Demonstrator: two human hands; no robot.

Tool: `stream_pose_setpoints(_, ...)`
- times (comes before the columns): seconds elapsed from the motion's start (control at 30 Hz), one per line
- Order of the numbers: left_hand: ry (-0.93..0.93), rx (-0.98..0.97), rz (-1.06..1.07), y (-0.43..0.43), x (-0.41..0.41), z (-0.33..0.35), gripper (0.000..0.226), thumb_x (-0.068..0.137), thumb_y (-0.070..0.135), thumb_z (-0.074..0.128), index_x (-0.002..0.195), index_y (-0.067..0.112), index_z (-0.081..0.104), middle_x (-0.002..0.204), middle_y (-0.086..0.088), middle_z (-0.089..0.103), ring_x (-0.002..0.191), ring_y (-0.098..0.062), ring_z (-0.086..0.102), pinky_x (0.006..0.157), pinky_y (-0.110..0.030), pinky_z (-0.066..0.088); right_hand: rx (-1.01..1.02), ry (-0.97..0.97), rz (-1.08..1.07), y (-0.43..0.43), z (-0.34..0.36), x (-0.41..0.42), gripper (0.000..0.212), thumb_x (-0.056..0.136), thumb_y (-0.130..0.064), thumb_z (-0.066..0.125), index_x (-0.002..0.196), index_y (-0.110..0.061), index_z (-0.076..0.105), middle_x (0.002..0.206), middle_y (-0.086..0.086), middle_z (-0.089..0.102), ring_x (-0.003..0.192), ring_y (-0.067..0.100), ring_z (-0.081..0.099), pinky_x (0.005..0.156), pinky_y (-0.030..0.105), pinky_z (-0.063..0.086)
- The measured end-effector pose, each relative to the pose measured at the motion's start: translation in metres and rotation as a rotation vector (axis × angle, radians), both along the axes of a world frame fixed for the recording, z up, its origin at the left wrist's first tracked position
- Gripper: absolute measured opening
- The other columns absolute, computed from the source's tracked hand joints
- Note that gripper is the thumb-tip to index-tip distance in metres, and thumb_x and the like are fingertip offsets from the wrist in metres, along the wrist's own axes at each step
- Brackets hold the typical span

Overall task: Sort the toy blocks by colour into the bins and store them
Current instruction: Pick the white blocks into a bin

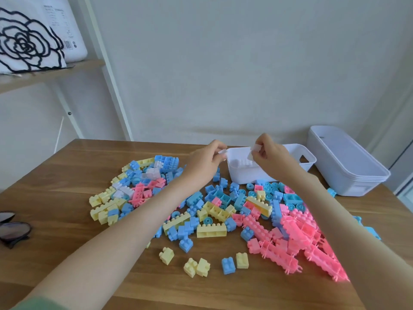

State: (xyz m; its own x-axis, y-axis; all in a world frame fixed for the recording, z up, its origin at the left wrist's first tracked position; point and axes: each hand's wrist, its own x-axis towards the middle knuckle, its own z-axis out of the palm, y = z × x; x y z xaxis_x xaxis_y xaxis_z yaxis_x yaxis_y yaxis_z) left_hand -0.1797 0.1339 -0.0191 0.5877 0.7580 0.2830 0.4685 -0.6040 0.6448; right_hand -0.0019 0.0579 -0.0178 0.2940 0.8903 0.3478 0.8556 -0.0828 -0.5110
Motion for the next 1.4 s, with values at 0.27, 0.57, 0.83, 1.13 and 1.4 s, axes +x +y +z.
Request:
stream_pose_setpoints(0.27, 0.243, -0.052, -0.164, 0.009, 0.067, -0.009, 0.034, 0.099, 0.011, 0.043, 0.131, 0.017, 0.052, 0.134, -0.004, 0.053, 0.120, -0.019, 0.050, 0.092, -0.026, 0.041, -0.363, -0.162, -0.131, -0.004, -0.021, 0.057, 0.034, 0.097, -0.030, 0.039, 0.122, -0.015, 0.056, 0.126, 0.006, 0.055, 0.117, 0.026, 0.047, 0.100, 0.045, 0.037)
stream_pose_setpoints(0.57, 0.324, 0.010, -0.195, 0.007, 0.060, -0.006, 0.045, 0.097, -0.001, 0.030, 0.135, 0.015, 0.048, 0.143, -0.006, 0.042, 0.126, -0.019, 0.043, 0.088, -0.020, 0.036, -0.483, -0.176, -0.248, -0.008, -0.017, 0.053, 0.038, 0.098, -0.036, 0.030, 0.126, -0.017, 0.048, 0.130, 0.008, 0.052, 0.116, 0.029, 0.049, 0.098, 0.038, 0.033)
stream_pose_setpoints(0.83, 0.241, 0.018, -0.201, 0.003, 0.032, -0.015, 0.036, 0.098, 0.010, 0.041, 0.132, 0.019, 0.051, 0.149, -0.001, 0.034, 0.129, -0.014, 0.039, 0.096, -0.018, 0.027, -0.492, -0.130, -0.010, -0.006, -0.004, 0.010, 0.047, 0.098, -0.033, 0.037, 0.143, -0.021, 0.033, 0.148, 0.003, 0.035, 0.132, 0.023, 0.037, 0.110, 0.036, 0.026)
stream_pose_setpoints(1.13, 0.302, -0.006, -0.015, 0.002, -0.051, -0.004, 0.039, 0.100, 0.009, 0.037, 0.139, 0.018, 0.042, 0.148, 0.000, 0.036, 0.129, -0.015, 0.040, 0.098, -0.025, 0.035, -0.276, -0.242, 0.236, -0.005, -0.004, -0.070, 0.048, 0.094, -0.013, 0.045, 0.140, -0.019, 0.034, 0.145, 0.003, 0.035, 0.131, 0.025, 0.029, 0.106, 0.039, 0.023)
stream_pose_setpoints(1.4, 0.259, -0.063, 0.180, 0.012, -0.141, -0.016, 0.028, 0.099, 0.013, 0.041, 0.119, 0.019, 0.058, 0.127, 0.001, 0.053, 0.108, -0.016, 0.056, 0.079, -0.029, 0.046, -0.404, -0.232, 0.564, 0.020, -0.018, -0.147, 0.043, 0.096, -0.006, 0.040, 0.136, -0.021, 0.045, 0.138, 0.001, 0.047, 0.129, 0.019, 0.035, 0.104, 0.033, 0.031)
